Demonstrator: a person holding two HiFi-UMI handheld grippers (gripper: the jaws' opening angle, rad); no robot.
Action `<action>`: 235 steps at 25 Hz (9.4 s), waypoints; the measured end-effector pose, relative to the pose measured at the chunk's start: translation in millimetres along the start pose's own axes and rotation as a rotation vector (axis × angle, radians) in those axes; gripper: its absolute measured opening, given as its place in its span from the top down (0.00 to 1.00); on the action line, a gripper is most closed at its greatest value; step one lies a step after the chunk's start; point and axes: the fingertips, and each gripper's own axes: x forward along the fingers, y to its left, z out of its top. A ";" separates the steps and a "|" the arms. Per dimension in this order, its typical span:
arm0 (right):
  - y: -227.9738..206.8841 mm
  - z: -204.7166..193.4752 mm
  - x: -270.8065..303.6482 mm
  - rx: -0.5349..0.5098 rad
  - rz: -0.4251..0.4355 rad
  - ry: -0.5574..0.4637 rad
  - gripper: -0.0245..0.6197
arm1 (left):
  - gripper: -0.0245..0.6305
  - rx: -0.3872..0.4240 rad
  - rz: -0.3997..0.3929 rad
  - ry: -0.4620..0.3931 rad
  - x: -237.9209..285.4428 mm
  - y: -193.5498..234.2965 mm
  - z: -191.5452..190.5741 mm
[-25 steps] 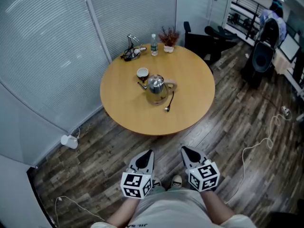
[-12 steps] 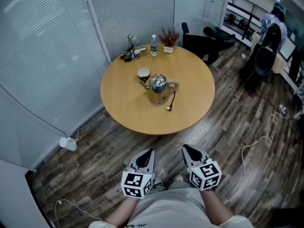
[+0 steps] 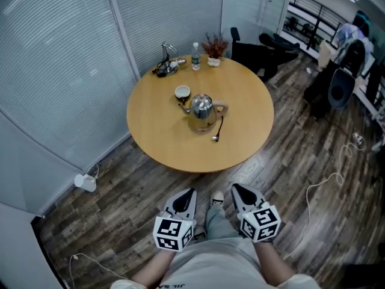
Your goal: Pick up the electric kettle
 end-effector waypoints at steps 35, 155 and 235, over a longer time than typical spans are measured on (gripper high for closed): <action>-164.7 122.0 217.4 -0.068 0.186 0.014 0.91 | 0.96 -0.056 0.167 -0.022 240.6 105.3 104.4; -267.1 18.7 386.3 -0.030 -0.228 0.255 0.65 | 0.96 -0.191 0.106 0.225 312.0 211.6 25.9; -272.7 40.8 383.7 0.136 -0.309 0.164 0.82 | 0.96 -0.208 0.167 0.208 282.5 222.0 24.8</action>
